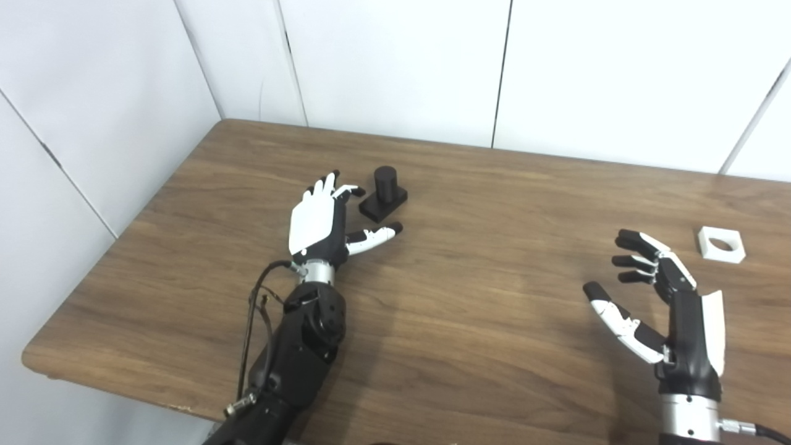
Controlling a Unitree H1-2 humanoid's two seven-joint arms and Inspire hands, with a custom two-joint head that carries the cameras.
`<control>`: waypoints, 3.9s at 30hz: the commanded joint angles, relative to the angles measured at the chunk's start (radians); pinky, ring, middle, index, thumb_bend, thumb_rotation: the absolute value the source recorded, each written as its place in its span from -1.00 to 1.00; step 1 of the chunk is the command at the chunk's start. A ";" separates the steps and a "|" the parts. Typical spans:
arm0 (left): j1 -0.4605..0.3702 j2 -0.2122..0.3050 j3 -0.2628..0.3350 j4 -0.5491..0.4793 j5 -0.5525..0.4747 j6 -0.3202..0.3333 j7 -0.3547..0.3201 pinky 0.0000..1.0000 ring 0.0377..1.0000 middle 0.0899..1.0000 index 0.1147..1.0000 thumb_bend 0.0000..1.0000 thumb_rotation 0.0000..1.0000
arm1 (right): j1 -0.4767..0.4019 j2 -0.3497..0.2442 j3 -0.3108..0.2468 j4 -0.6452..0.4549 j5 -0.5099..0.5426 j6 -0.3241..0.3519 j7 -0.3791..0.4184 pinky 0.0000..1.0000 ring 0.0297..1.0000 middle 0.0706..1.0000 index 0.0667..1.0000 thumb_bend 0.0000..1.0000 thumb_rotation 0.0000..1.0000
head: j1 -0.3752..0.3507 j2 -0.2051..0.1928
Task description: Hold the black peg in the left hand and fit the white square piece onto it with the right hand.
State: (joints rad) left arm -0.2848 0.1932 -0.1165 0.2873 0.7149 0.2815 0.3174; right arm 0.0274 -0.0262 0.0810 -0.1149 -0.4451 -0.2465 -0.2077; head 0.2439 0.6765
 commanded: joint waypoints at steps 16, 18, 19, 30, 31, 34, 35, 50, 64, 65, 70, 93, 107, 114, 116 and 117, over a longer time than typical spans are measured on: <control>-0.082 0.031 -0.021 0.095 0.011 0.026 0.023 1.00 1.00 1.00 0.49 0.81 0.19 | 0.044 -0.018 -0.017 0.004 -0.006 0.019 0.002 0.18 0.33 0.45 0.46 0.24 -0.27 | -0.003 0.004; -0.089 0.030 -0.022 0.104 0.011 0.026 0.026 1.00 1.00 1.00 0.49 0.79 0.18 | 0.043 -0.019 -0.018 0.004 -0.003 0.018 0.001 0.19 0.34 0.44 0.45 0.25 -0.26 | -0.003 0.004; -0.093 0.030 -0.023 0.112 0.012 0.026 0.028 1.00 1.00 1.00 0.48 0.78 0.17 | 0.042 -0.020 -0.018 0.005 -0.001 0.017 0.001 0.20 0.35 0.44 0.45 0.25 -0.27 | -0.003 0.004; -0.129 0.023 -0.017 0.170 -0.026 -0.011 0.062 1.00 1.00 0.98 0.10 0.56 -0.20 | 0.047 -0.018 -0.022 -0.001 0.004 -0.001 -0.006 0.16 0.32 0.44 0.44 0.24 -0.29 | -0.013 0.011; -0.129 0.022 -0.017 0.172 -0.028 -0.012 0.067 1.00 1.00 0.96 0.03 0.53 -0.24 | 0.048 -0.017 -0.023 -0.001 0.007 -0.003 -0.006 0.15 0.32 0.44 0.45 0.24 -0.28 | -0.014 0.012; -0.130 0.020 -0.016 0.175 -0.034 -0.014 0.075 1.00 1.00 0.91 -0.06 0.44 -0.34 | 0.051 -0.017 -0.024 -0.003 0.009 -0.004 -0.005 0.16 0.32 0.45 0.45 0.23 -0.26 | -0.018 0.014; -0.130 0.020 -0.016 0.175 -0.036 -0.015 0.076 1.00 1.00 0.90 -0.09 0.41 -0.36 | 0.051 -0.017 -0.024 -0.004 0.009 -0.003 -0.005 0.16 0.32 0.45 0.45 0.23 -0.25 | -0.019 0.014; -0.130 0.015 -0.019 0.178 -0.054 -0.036 0.102 1.00 0.99 0.79 -0.17 0.02 -0.84 | 0.065 -0.013 -0.029 -0.020 0.017 -0.012 -0.008 0.16 0.33 0.45 0.44 0.20 -0.18 | -0.024 0.024; -0.118 0.044 -0.078 0.136 -0.116 -0.082 -0.068 1.00 1.00 0.83 -0.16 0.05 -0.85 | 0.068 -0.014 -0.036 -0.034 0.011 -0.009 -0.003 0.17 0.33 0.45 0.45 0.18 -0.15 | -0.045 0.028; -0.117 0.042 -0.080 0.134 -0.123 -0.086 -0.077 1.00 1.00 0.83 -0.16 0.04 -0.84 | 0.067 -0.015 -0.037 -0.035 0.009 -0.009 -0.003 0.18 0.33 0.45 0.45 0.17 -0.15 | -0.046 0.028; -0.102 0.033 -0.103 0.118 -0.149 -0.105 -0.116 1.00 0.99 0.83 -0.16 0.04 -0.83 | 0.061 -0.015 -0.039 -0.035 -0.003 -0.006 -0.004 0.16 0.31 0.44 0.45 0.14 -0.14 | -0.049 0.028; -0.053 0.089 -0.332 0.030 -0.221 -0.315 -0.372 1.00 1.00 0.96 -0.14 0.03 -0.81 | 0.050 -0.009 -0.044 -0.068 -0.015 0.048 0.009 0.15 0.31 0.45 0.46 0.17 -0.08 | -0.113 0.041; -0.026 0.146 -0.421 -0.073 -0.216 -0.417 -0.462 1.00 1.00 0.96 -0.15 0.03 -0.81 | 0.040 0.003 -0.045 -0.092 -0.013 0.069 0.000 0.16 0.32 0.46 0.46 0.12 -0.21 | -0.187 0.051; -0.008 0.168 -0.452 -0.154 -0.183 -0.414 -0.516 1.00 1.00 0.96 -0.15 0.03 -0.81 | 0.037 0.003 -0.058 -0.104 -0.016 0.080 -0.005 0.14 0.29 0.44 0.45 0.13 -0.15 | -0.201 0.058; -0.004 0.175 -0.460 -0.173 -0.165 -0.413 -0.523 1.00 1.00 0.95 0.01 0.58 -0.34 | 0.037 0.002 -0.061 -0.106 -0.018 0.079 -0.006 0.13 0.29 0.44 0.45 0.12 -0.13 | -0.208 0.059; -0.003 0.177 -0.462 -0.180 -0.158 -0.413 -0.525 1.00 1.00 0.95 0.07 0.72 -0.26 | 0.037 0.002 -0.061 -0.107 -0.020 0.079 -0.007 0.13 0.29 0.44 0.45 0.12 -0.13 | -0.213 0.060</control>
State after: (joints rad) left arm -0.3258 0.3451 -0.5268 0.1038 0.4985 -0.1304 -0.1136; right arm 0.0516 -0.0297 0.0222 -0.1781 -0.4626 -0.1550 -0.2015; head 0.0307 0.7363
